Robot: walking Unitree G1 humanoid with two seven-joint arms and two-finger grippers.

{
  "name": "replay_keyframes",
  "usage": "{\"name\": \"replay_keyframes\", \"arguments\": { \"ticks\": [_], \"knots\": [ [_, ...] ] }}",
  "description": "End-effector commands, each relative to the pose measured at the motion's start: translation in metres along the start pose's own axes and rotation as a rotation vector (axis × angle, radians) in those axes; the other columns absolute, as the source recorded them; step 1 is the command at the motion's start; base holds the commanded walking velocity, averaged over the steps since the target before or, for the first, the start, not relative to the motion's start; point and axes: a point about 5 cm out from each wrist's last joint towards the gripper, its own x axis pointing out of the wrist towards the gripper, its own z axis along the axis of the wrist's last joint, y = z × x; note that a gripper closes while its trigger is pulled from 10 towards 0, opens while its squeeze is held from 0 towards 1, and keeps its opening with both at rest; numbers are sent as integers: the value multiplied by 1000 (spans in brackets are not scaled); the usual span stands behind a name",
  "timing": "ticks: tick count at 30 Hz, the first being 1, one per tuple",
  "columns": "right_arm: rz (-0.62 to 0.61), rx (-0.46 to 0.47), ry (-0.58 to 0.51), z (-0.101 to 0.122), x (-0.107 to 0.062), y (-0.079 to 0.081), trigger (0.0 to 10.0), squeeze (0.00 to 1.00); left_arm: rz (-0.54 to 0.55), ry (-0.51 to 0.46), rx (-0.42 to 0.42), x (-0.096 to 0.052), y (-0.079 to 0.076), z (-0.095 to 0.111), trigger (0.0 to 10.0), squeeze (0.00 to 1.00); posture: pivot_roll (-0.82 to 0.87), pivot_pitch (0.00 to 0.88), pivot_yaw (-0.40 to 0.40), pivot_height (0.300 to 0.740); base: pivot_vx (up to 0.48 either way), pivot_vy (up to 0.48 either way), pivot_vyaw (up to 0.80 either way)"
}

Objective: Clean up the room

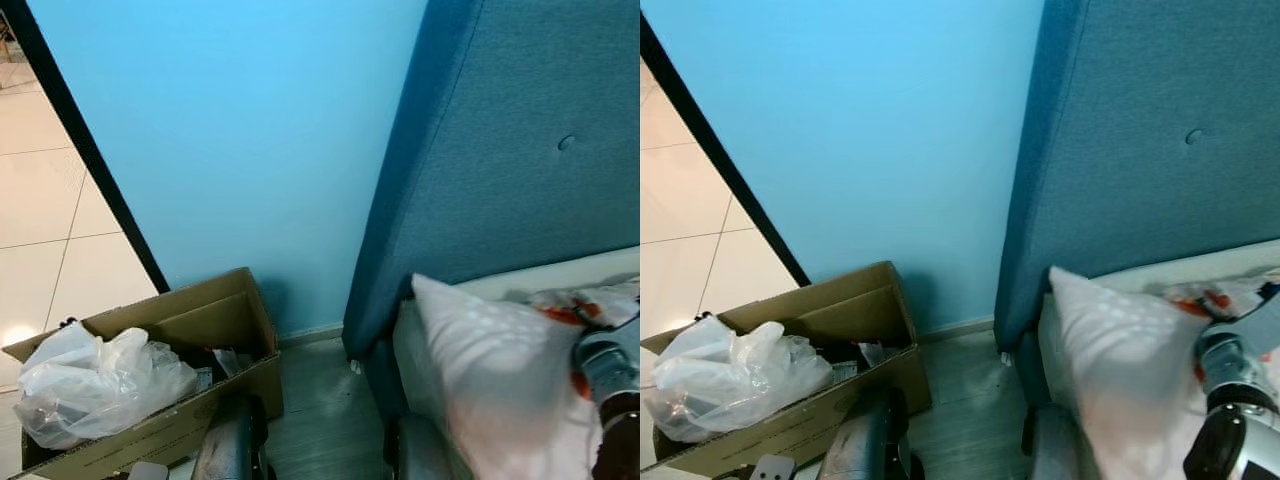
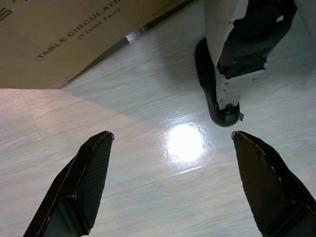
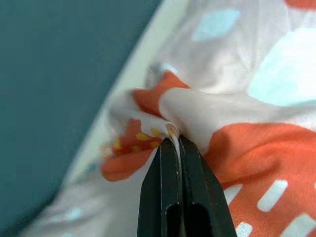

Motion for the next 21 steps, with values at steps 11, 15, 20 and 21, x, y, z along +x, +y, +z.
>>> {"name": "replay_keyframes", "arguments": {
  "ticks": [11, 15, 20, 21],
  "knots": [
    [868, -217, -194, 37, -34, 174, 0, 0, 18, 27, -16, -6, 3, -12, 10000, 0, 246, 251, -37, 578, 0, 0, 0],
    [1000, -333, -129, 11, -46, 195, 0, 0, 21, 28, -19, -7, 3, -13, 10000, 0, 240, 253, -40, 578, 0, 0, 0],
    [1021, -610, -22, -35, -52, 196, 549, 0, 23, 29, -23, -6, 2, -13, 10000, 0, 236, 251, -47, 578, 0, 0, 0],
    [967, -678, 1, -43, -49, 190, 10000, 0, 23, 29, -24, -6, 2, -13, 10000, 0, 234, 250, -49, 578, 0, 0, 0]
  ]
}}
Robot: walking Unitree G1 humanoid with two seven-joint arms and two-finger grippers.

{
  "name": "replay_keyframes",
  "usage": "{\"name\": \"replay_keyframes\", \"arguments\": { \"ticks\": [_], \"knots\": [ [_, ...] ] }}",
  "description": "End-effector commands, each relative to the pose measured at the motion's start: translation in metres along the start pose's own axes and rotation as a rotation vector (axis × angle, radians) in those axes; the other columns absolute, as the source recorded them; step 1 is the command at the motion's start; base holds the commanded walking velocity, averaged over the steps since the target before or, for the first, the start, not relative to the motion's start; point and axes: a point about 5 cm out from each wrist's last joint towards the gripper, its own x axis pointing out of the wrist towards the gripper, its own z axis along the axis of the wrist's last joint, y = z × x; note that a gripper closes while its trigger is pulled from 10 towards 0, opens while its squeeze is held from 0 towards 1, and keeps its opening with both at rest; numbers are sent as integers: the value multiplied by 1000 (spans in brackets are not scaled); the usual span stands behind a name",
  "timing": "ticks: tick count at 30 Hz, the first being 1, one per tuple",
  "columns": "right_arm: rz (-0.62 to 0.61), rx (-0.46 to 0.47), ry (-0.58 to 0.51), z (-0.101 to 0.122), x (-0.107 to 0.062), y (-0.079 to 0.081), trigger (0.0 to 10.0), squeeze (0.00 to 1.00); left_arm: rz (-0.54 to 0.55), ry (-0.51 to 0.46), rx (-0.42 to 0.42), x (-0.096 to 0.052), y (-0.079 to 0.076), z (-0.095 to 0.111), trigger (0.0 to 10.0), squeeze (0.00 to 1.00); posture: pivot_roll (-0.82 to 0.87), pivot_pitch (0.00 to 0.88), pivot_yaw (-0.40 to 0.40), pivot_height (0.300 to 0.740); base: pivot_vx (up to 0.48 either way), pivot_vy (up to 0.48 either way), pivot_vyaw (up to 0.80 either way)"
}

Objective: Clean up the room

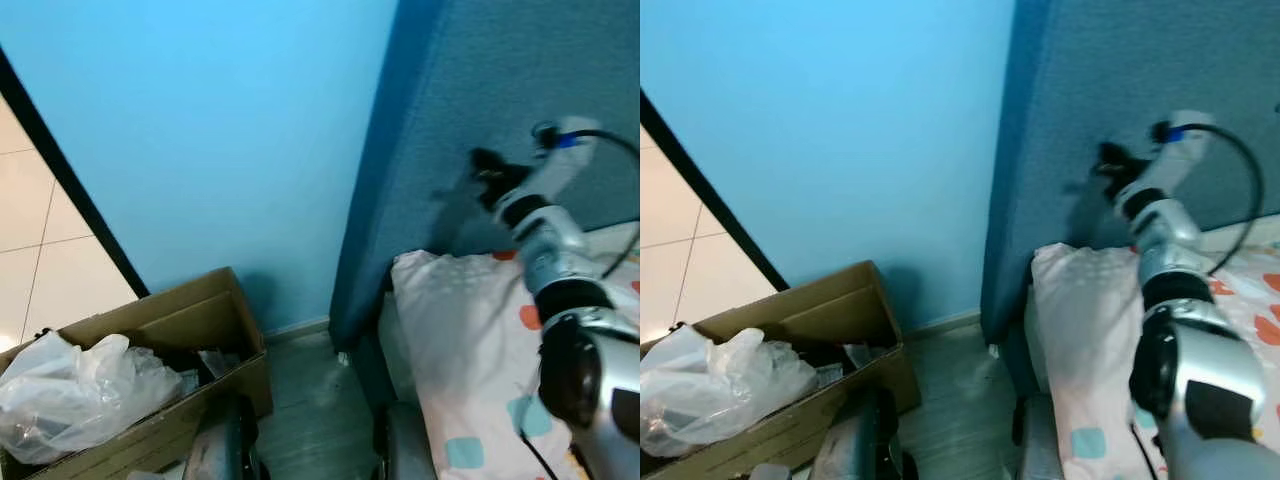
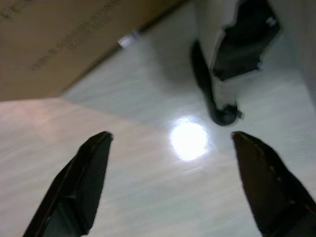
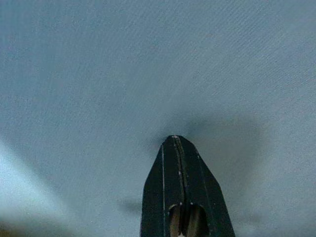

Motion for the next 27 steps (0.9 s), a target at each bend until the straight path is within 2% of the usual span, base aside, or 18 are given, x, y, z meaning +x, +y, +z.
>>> {"name": "replay_keyframes", "arguments": {
  "ticks": [1, 2, 3, 4, 5, 6, 7, 9, 10, 12, 13, 15, 16, 18, 19, 21, 24, 27],
  "knots": [
    [-85, -55, 145, -29, -8, -5, 10000, 0, 2, 34, -11, -4, -1, -10, 10000, 0, 232, 248, -51, 578, 0, 0, 0],
    [-163, -57, 154, -32, -14, -16, 10000, 0, 2, 34, -13, -3, -1, -10, 10000, 0, 231, 245, -50, 578, 0, 0, 0],
    [-273, -46, 141, -33, -24, -33, 10000, 663, -1, 35, -13, -3, -2, -10, 10000, 0, 224, 242, -52, 578, 0, 0, 0],
    [-343, -37, 128, -33, -30, -44, 10000, 663, -4, 35, -14, -3, -3, -9, 10000, 0, 223, 240, -51, 578, 0, 0, 0],
    [-343, -37, 128, -33, -30, -44, 10000, 663, -4, 35, -14, -3, -3, -9, 10000, 0, 223, 240, -51, 578, 0, 0, 0],
    [-421, -25, 106, -31, -40, -58, 10000, 1000, -7, 36, -14, -2, -4, -9, 10000, 0, 219, 239, -50, 578, 0, 0, 0],
    [-421, -25, 106, -31, -40, -58, 10000, 1000, -7, 36, -14, -2, -4, -9, 10000, 0, 219, 239, -50, 578, 0, 0, 0],
    [-620, 4, 50, -29, -70, -93, 10000, 1000, -16, 40, -13, -1, -6, -9, 10000, 0, 210, 232, -50, 578, 0, 0, 0],
    [-620, 4, 50, -29, -70, -93, 10000, 1000, -16, 40, -13, -1, -6, -9, 10000, 0, 210, 232, -50, 578, 0, 0, 0],
    [-758, 14, 25, -30, -94, -115, 10000, 1000, -21, 40, -12, -1, -7, -8, 10000, 0, 205, 230, -48, 578, 0, 0, 0],
    [-758, 14, 25, -30, -94, -115, 10000, 1000, -21, 40, -12, -1, -7, -8, 10000, 0, 205, 230, -48, 578, 0, 0, 0],
    [-937, 6, 27, -38, -129, -139, 10000, 1000, -27, 39, -9, 0, -7, -7, 10000, 0, 203, 231, -44, 578, 0, 0, 0],
    [-937, 6, 27, -38, -129, -139, 10000, 1000, -27, 39, -9, 0, -7, -7, 10000, 0, 203, 231, -44, 578, 0, 0, 0],
    [-1059, -10, 57, -47, -157, -153, 10000, 1000, -30, 38, -6, 0, -7, -7, 10000, 0, 203, 235, -39, 578, 0, 0, 0],
    [-1059, -10, 57, -47, -157, -153, 10000, 1000, -30, 38, -6, 0, -7, -7, 10000, 0, 203, 235, -39, 578, 0, 0, 0],
    [-1181, -17, 114, -58, -187, -165, 10000, 1000, -31, 36, -4, -1, -5, -6, 10000, 0, 203, 238, -35, 578, 0, 0, 0],
    [-1251, -1, 153, -66, -207, -171, 10000, 1000, -32, 35, -3, -1, -3, -6, 10000, 0, 199, 238, -36, 578, 0, 0, 0],
    [-1269, 9, 181, -70, -215, -173, 10000, 1000, -31, 35, -4, -1, -3, -6, 10000, 0, 196, 236, -36, 578, 0, 0, 0]
  ]
}}
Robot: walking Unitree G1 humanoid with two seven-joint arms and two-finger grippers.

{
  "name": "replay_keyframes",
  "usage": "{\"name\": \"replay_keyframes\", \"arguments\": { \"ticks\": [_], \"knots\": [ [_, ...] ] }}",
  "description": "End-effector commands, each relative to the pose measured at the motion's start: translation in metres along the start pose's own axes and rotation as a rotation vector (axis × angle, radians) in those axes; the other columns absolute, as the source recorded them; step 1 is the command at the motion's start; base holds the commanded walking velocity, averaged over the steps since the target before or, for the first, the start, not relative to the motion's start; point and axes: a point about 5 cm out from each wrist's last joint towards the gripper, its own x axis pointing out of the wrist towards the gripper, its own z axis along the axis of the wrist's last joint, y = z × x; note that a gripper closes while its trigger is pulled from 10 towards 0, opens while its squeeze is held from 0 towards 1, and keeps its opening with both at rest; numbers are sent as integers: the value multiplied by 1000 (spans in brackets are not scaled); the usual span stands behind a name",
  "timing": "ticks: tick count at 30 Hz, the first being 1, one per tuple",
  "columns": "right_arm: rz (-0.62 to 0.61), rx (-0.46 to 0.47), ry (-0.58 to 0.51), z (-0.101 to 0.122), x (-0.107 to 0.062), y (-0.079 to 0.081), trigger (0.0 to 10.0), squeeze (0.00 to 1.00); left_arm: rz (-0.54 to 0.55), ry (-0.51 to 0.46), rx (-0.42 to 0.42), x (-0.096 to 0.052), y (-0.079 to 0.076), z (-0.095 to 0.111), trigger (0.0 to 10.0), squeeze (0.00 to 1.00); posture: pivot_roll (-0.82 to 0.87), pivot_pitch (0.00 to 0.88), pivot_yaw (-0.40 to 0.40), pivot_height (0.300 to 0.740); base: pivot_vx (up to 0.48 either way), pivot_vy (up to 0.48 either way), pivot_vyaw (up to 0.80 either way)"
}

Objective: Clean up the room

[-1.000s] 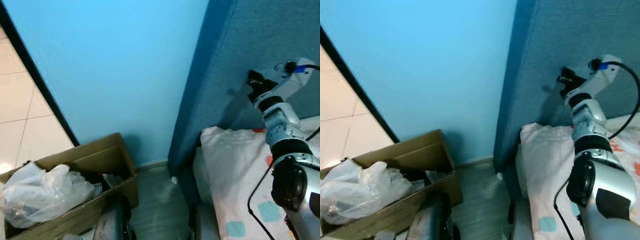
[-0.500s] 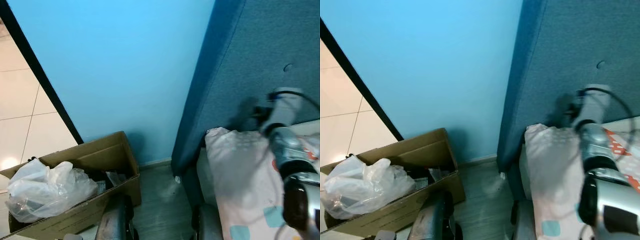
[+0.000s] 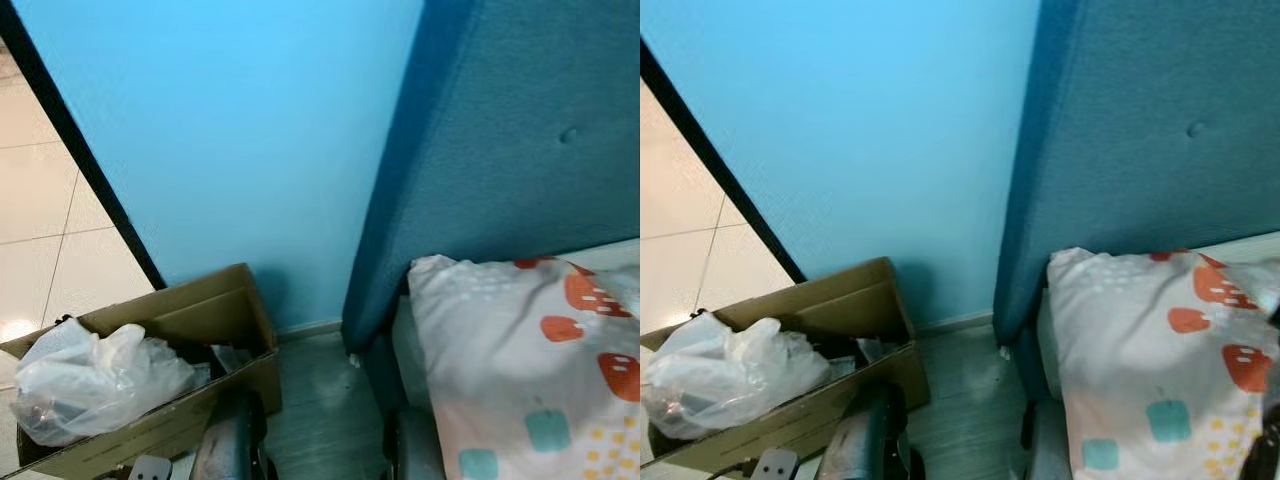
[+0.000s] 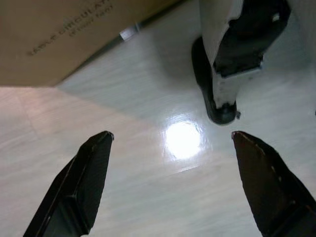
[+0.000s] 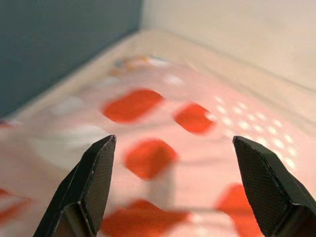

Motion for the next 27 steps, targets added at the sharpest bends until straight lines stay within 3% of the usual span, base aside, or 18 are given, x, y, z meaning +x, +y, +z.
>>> {"name": "replay_keyframes", "arguments": {
  "ticks": [1, 2, 3, 11, 13, 17, 20, 27],
  "knots": [
    [-43, 1, 60, -10, -1, -14, 10000, 1000, 2, 35, -7, -4, 2, -10, 10000, 0, 192, 236, -38, 578, 0, 0, 0],
    [-52, -1, 77, -14, -1, -18, 10000, 941, 3, 35, -7, -4, 2, -9, 10000, 0, 192, 236, -38, 578, 0, 0, 0],
    [-60, 11, 94, -17, -2, -23, 10000, 0, 3, 33, -9, -3, 1, -8, 10000, 0, 187, 235, -40, 578, 0, 0, -763],
    [-149, 66, 141, -26, -4, -46, 10000, 0, -6, 29, -10, -1, -3, -7, 10000, 0, 181, 245, -36, 578, 0, 0, -761],
    [-261, 126, 170, -34, -8, -65, 10000, 0, -10, 29, -4, -3, -1, -9, 10000, 0, 192, 262, -24, 578, 0, 0, 0],
    [-354, 180, 204, -44, -13, -79, 10000, 0, -11, 30, 4, -6, 2, -11, 10000, 0, 201, 270, -19, 578, 0, 0, 0],
    [-462, 209, 290, -65, -24, -96, 10000, 0, -2, 34, 17, -15, 13, -19, 10000, 0, 226, 313, -2, 578, 0, 0, 0],
    [-482, 196, 364, -85, -35, -99, 10000, 0, 9, 12, 33, -33, 30, -29, 10000, 0, 266, 393, 32, 578, 0, 0, 0]
  ]
}}
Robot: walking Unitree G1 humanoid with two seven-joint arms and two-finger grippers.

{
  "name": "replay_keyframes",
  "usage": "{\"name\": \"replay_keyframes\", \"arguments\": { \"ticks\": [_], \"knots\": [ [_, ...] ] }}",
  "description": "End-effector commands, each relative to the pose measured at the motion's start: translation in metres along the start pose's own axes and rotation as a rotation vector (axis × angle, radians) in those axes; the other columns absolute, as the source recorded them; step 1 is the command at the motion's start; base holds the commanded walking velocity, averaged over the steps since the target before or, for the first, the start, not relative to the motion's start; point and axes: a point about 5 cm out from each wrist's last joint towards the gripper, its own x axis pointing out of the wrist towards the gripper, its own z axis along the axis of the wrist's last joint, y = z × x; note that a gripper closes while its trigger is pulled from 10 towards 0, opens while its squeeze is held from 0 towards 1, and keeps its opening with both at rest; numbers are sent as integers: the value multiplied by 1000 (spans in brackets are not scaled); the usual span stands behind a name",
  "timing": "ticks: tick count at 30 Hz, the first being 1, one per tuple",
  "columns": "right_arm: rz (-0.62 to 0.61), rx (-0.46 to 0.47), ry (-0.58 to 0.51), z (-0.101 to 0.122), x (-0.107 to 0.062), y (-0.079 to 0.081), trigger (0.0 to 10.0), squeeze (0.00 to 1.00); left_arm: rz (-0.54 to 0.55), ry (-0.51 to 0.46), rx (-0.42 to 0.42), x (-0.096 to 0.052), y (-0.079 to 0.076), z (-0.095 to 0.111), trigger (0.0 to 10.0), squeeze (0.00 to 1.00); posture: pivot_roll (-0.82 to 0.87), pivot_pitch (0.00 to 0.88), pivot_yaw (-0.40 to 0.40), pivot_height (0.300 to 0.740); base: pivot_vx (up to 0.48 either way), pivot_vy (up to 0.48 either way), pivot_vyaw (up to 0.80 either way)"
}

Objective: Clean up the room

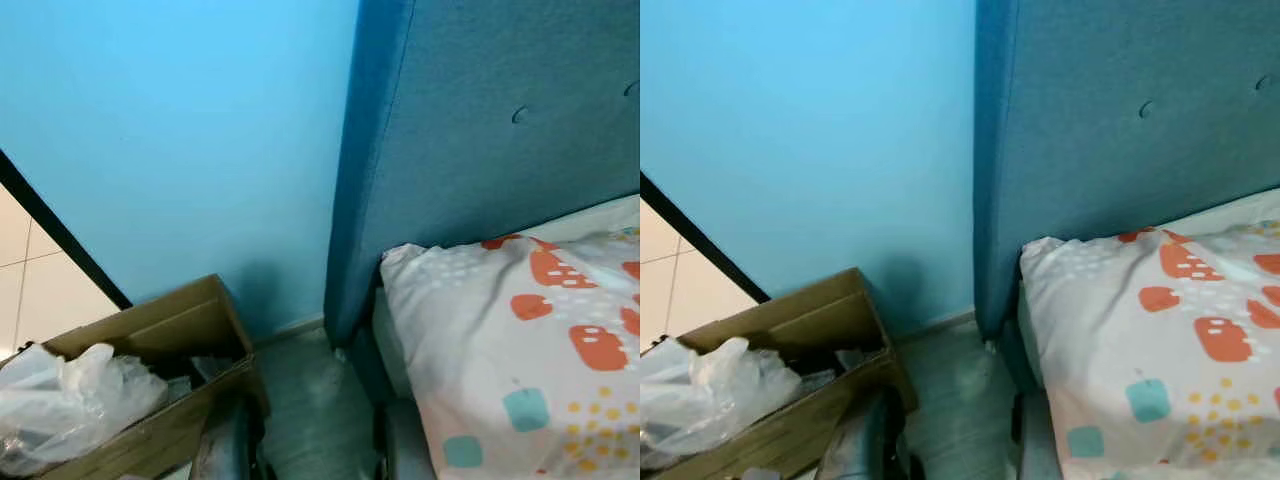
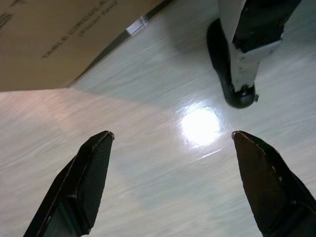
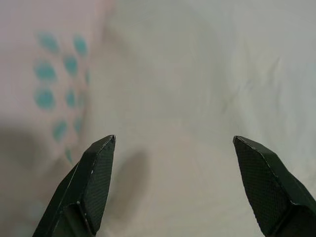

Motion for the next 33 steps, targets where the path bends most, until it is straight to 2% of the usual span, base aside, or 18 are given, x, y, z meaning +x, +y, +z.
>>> {"name": "replay_keyframes", "arguments": {
  "ticks": [1, 3, 6, 8, 10, 11, 13, 15, 18, 22, 25, 28, 30, 33],
  "knots": [
    [-22, -9, 59, -15, 0, -8, 10000, 0, 9, 8, 1, -12, 10, -10, 10000, 0, 269, 398, 35, 578, 0, 0, 0],
    [1, -10, 59, -16, -1, -5, 10000, 0, 9, -2, 9, -17, 15, -11, 10000, 0, 282, 424, 50, 578, 0, 0, 0],
    [105, 0, 33, -14, -5, 11, 10000, 0, 19, -30, 26, -31, 29, -10, 10000, 0, 306, 456, 81, 578, 0, 0, 0],
    [126, -3, 24, -12, -6, 15, 10000, 0, 22, -36, 31, -34, 32, -9, 10000, 0, 309, 460, 84, 578, 0, 0, 0],
    [220, 59, 4, -5, -10, 31, 10000, 0, 25, -55, 44, -38, 37, -5, 10000, 0, 327, 471, 104, 578, 0, 0, 0],
    [220, 59, 4, -5, -10, 31, 10000, 0, 25, -55, 44, -38, 37, -5, 10000, 0, 327, 471, 104, 578, 0, 0, 0],
    [290, 102, -21, 3, -13, 44, 10000, 0, 23, -74, 58, -41, 41, 0, 10000, 0, 338, 477, 111, 578, 0, 0, 0],
    [345, 110, -51, 13, -17, 57, 10000, 0, 21, -95, 73, -43, 43, 7, 10000, 0, 354, 479, 117, 578, 0, 0, 0],
    [375, 116, -69, 19, -19, 65, 10000, 0, 20, -106, 79, -46, 45, 11, 10000, 0, 378, 487, 127, 578, 0, 0, 0],
    [452, 142, -143, 49, -33, 99, 10000, 0, 20, -122, 113, -59, 52, 18, 10000, 0, 423, 493, 141, 578, 0, 0, 0],
    [467, 148, -154, 54, -36, 104, 10000, 0, 22, -119, 117, -62, 53, 18, 10000, 0, 429, 493, 143, 578, 0, 0, 0],
    [530, 193, -195, 76, -50, 128, 10000, 0, 44, -104, 124, -72, 62, 17, 10000, 0, 467, 487, 147, 578, 0, 0, 0],
    [541, 202, -202, 81, -53, 132, 10000, 0, 48, -102, 125, -73, 63, 17, 10000, 0, 467, 487, 147, 578, 0, 0, 0],
    [615, 242, -245, 104, -69, 153, 10000, 0, 58, -93, 123, -77, 65, 16, 10000, 0, 481, 477, 142, 578, 0, 0, 0]
  ]
}}
